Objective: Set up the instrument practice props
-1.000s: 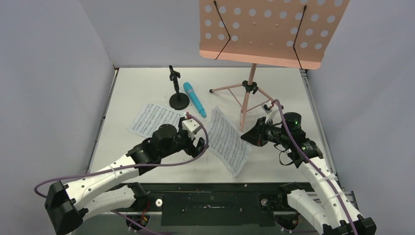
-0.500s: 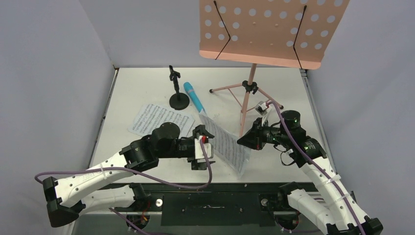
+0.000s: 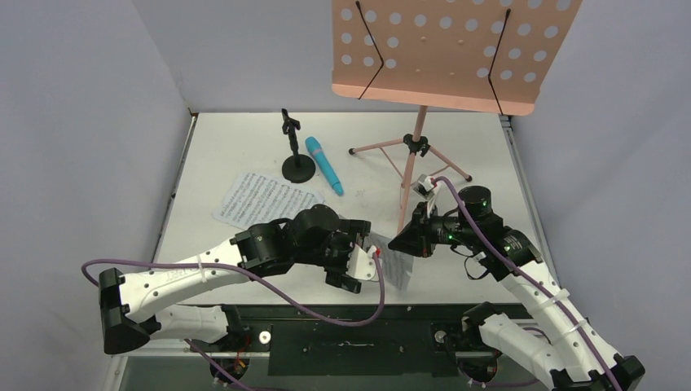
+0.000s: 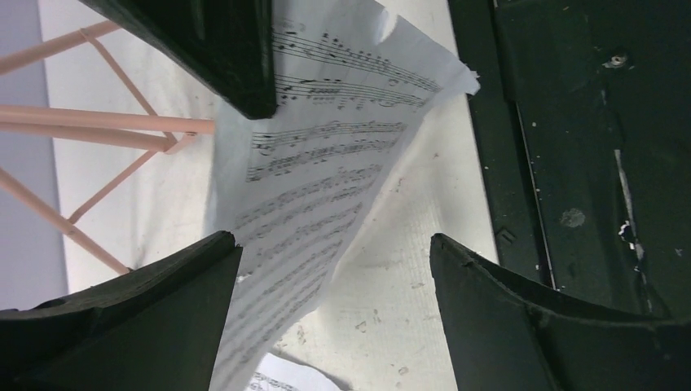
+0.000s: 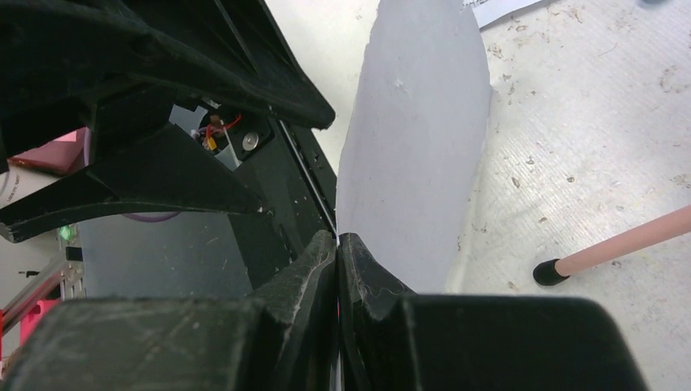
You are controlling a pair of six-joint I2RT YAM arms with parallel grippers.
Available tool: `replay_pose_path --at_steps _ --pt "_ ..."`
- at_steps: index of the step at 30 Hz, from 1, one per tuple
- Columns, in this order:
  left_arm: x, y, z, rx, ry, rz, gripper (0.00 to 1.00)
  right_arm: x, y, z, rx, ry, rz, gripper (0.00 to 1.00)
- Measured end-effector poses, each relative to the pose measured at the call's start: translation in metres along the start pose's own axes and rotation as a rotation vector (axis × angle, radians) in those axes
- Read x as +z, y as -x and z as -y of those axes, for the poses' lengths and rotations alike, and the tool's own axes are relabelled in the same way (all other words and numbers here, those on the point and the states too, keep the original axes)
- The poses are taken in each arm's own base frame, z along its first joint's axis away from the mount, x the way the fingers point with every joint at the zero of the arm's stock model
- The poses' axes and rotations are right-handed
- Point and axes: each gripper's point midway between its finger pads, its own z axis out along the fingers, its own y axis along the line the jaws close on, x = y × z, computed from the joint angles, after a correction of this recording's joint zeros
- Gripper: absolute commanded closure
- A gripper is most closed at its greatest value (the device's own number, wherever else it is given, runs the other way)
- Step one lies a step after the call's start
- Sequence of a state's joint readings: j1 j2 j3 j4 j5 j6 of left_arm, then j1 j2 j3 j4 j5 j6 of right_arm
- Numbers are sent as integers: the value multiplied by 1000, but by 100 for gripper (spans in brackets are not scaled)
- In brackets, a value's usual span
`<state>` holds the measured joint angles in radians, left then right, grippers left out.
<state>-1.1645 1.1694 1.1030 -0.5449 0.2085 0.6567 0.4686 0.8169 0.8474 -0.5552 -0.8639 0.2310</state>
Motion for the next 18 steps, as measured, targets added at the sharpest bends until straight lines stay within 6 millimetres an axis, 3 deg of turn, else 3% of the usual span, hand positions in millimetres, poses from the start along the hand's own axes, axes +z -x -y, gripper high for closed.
replay_pose_path --at_steps 11,18 --pt "-6 14 -22 94 51 -4 11 7 -7 -10 -15 28 -35 95" --pt "19 -14 -12 93 -41 -138 21 8 -6 -17 -31 43 -28 95"
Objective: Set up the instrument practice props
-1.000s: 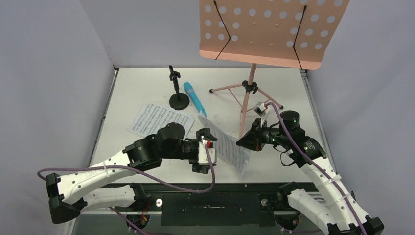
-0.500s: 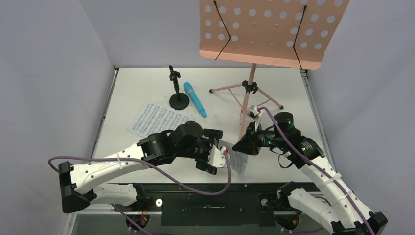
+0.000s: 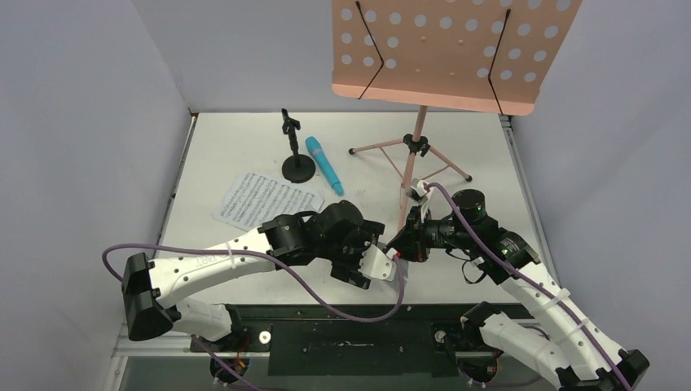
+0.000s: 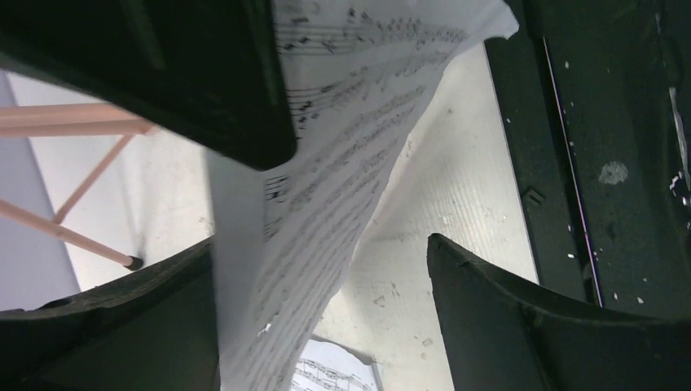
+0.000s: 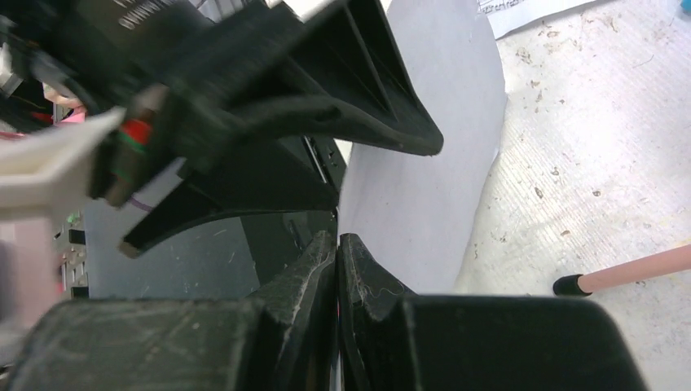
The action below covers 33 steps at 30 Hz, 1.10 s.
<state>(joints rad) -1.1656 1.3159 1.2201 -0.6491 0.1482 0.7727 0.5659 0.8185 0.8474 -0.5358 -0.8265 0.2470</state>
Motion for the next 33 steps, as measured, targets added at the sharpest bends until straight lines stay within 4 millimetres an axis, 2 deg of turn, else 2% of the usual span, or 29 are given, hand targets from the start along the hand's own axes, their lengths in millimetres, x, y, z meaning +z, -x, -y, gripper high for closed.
replay_pose_path --at_steps 4,10,14,16,18,21,23,26,29,33 --pt "9 -13 10 -4 -53 -58 37 -1 1 -3 -11 3 9 95" --pt "7 -12 9 9 -58 -63 56 -1 1 -4 -11 5 7 95" --pt "7 -12 8 14 -57 -62 80 0 2 -5 -14 8 9 95" --pt "7 -12 8 13 -56 -63 88 0 2 -5 -15 6 10 92" --pt "7 -12 8 15 -54 -65 95 0 2 -4 -15 3 11 78" --pt "7 -13 6 16 -48 -70 100 0 3 -3 -15 -10 18 44" --pt "7 -14 5 15 -39 -75 100 -1 7 1 -25 -38 37 25" --pt "8 -17 3 12 -21 -91 100 -9 18 4 -55 -94 100 6" --pt "9 -24 3 -4 -3 -114 100 -23 33 1 -107 -140 198 1" --pt "6 -31 2 -56 34 -139 100 -43 48 -1 -154 -211 313 0"
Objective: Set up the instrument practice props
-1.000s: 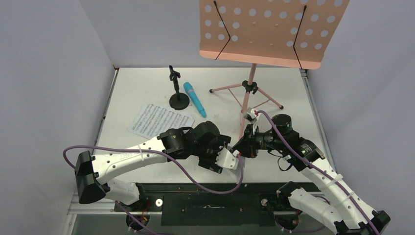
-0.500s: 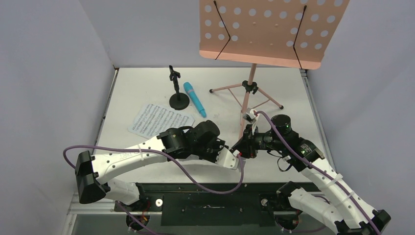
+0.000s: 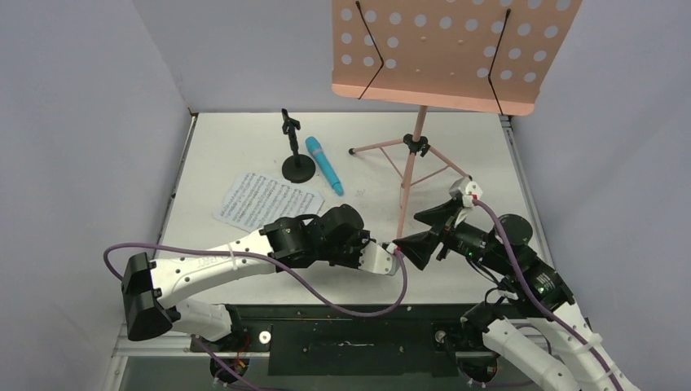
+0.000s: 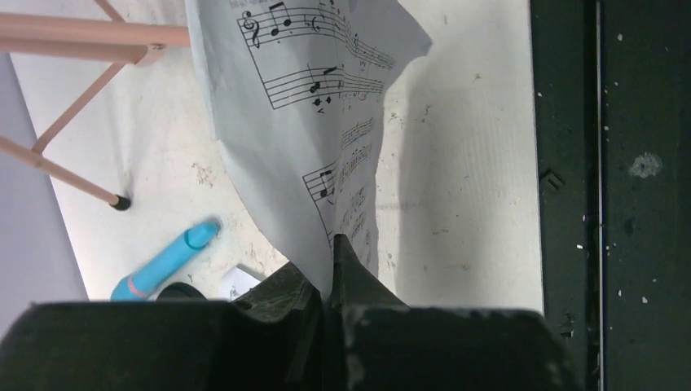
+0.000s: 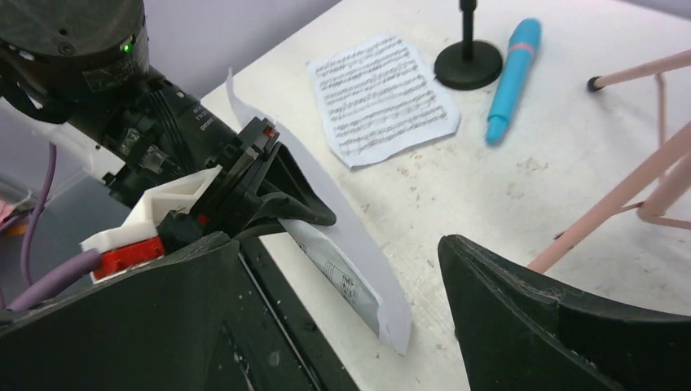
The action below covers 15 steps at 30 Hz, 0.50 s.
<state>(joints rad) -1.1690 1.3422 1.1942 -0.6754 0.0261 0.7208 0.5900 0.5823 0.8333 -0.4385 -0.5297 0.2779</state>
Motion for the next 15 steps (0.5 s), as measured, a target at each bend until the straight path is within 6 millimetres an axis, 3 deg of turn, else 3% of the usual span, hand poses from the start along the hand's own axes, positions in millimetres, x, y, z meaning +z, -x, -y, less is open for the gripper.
replay_pose_path --at_steps 8,15 --pt "-2 2 -8 -220 95 27 100 -29 27 17 -15 -169 193 10" --pt "-12 18 -20 -515 118 215 100 -51 47 19 -18 -227 323 10"
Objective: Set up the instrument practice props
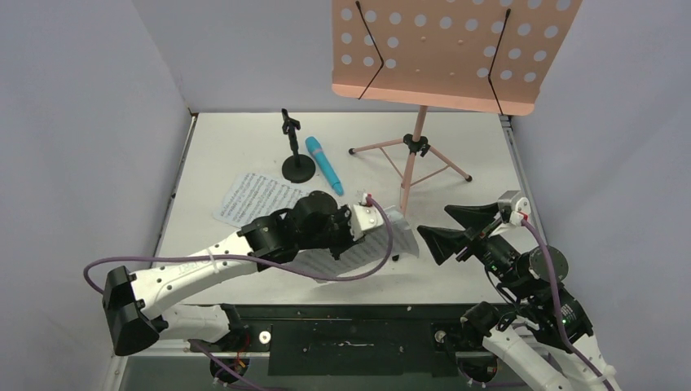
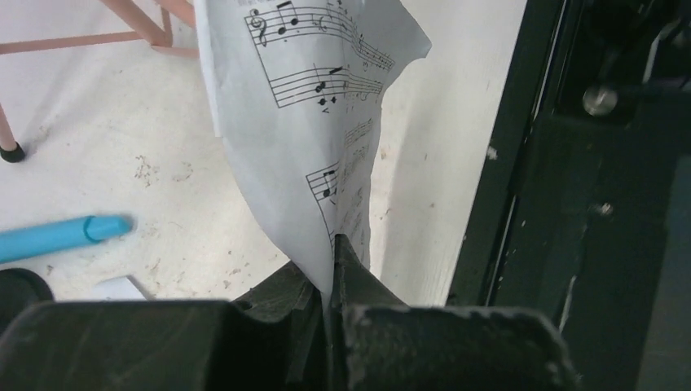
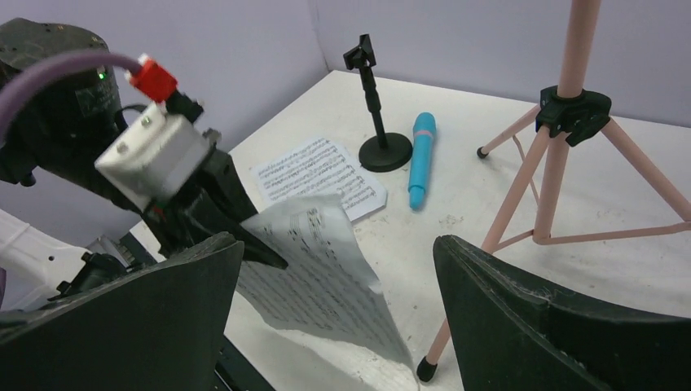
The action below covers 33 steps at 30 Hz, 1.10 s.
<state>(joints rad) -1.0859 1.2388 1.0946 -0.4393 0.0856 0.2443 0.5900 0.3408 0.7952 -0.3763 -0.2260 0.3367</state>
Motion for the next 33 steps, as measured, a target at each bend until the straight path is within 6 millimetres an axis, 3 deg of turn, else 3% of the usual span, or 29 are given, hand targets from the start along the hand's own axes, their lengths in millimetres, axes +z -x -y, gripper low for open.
replay_pose_path --at_steps 8,15,21,27,33 --pt "-33 33 -34 -403 -26 372 100 5 -6 2 9 -5 -24 10" --pt "-64 70 -31 -560 -132 614 100 12 -18 1 26 15 -44 10" --pt "-84 86 -34 -643 -165 758 100 20 -37 4 59 18 -79 10" --pt "-108 108 -34 -697 -219 904 99 29 -47 -3 125 70 -73 2" --pt "-121 119 -33 -725 -260 980 99 46 -51 -25 209 207 -72 30"
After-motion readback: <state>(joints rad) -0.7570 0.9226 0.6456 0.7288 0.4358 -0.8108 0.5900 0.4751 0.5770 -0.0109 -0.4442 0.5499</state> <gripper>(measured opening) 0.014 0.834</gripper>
